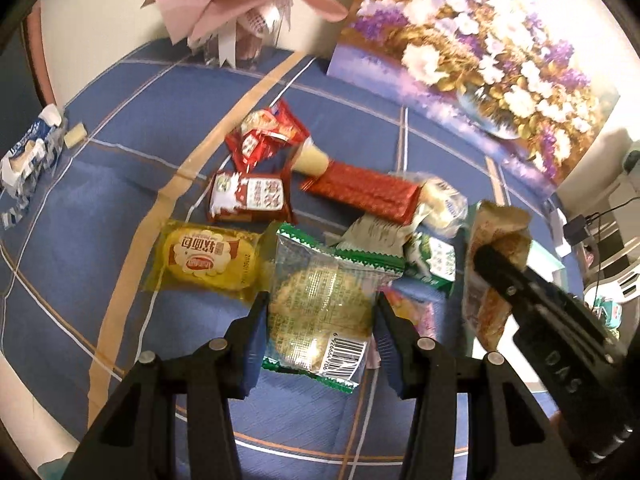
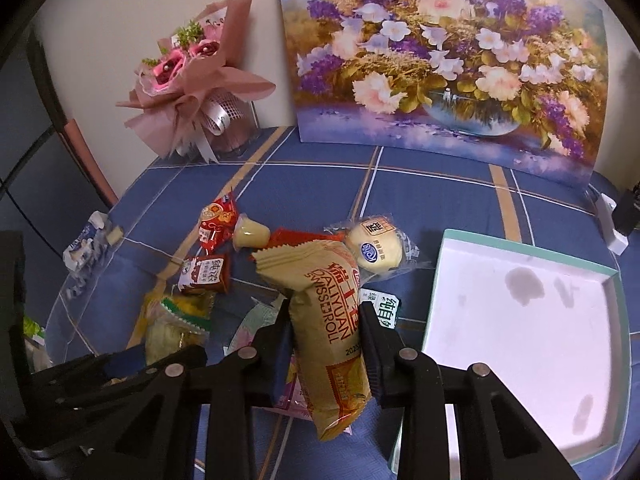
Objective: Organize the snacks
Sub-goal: 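Carry both snacks to the white tray and open both tools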
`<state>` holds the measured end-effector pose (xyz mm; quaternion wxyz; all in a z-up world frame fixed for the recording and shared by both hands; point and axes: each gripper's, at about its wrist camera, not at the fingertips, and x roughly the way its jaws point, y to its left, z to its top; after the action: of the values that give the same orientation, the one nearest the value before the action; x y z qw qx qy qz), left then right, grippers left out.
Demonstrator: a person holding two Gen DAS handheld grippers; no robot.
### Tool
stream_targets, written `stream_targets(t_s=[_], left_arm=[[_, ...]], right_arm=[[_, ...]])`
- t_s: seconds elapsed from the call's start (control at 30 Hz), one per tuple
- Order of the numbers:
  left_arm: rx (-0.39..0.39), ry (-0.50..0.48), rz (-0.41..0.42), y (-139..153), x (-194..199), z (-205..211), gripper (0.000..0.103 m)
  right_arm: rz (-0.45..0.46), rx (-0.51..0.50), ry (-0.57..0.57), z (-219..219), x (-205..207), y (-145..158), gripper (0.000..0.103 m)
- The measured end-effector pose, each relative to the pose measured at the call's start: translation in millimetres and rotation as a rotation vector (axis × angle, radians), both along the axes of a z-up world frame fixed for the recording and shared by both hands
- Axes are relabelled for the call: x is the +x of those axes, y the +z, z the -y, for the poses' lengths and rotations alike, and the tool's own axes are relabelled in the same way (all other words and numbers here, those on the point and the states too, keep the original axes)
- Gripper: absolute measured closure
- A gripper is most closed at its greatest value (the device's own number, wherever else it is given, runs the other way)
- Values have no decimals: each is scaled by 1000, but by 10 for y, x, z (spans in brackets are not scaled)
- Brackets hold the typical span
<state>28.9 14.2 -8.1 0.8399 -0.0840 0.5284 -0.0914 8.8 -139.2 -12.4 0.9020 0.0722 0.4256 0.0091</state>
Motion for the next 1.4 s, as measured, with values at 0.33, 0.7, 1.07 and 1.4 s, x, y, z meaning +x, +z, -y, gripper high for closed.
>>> stream_targets(t_s=[0.33,0.7,1.07,1.4], left_arm=[[4,-119,38,211,163,596,52],[-17,-344,34,98,264,1731,52],[17,-419,-8,-283,409,2458,52],[14,-441,-2,-319,474,2685,32]], right_arm=[[-48,-32,-183,552,3,-78,70],[-121,-123,-549,1717,-194,-155,70],[-168,-143,-658,2241,-222,-346,69],[-193,-155,-666,2348,-146,-482,69]])
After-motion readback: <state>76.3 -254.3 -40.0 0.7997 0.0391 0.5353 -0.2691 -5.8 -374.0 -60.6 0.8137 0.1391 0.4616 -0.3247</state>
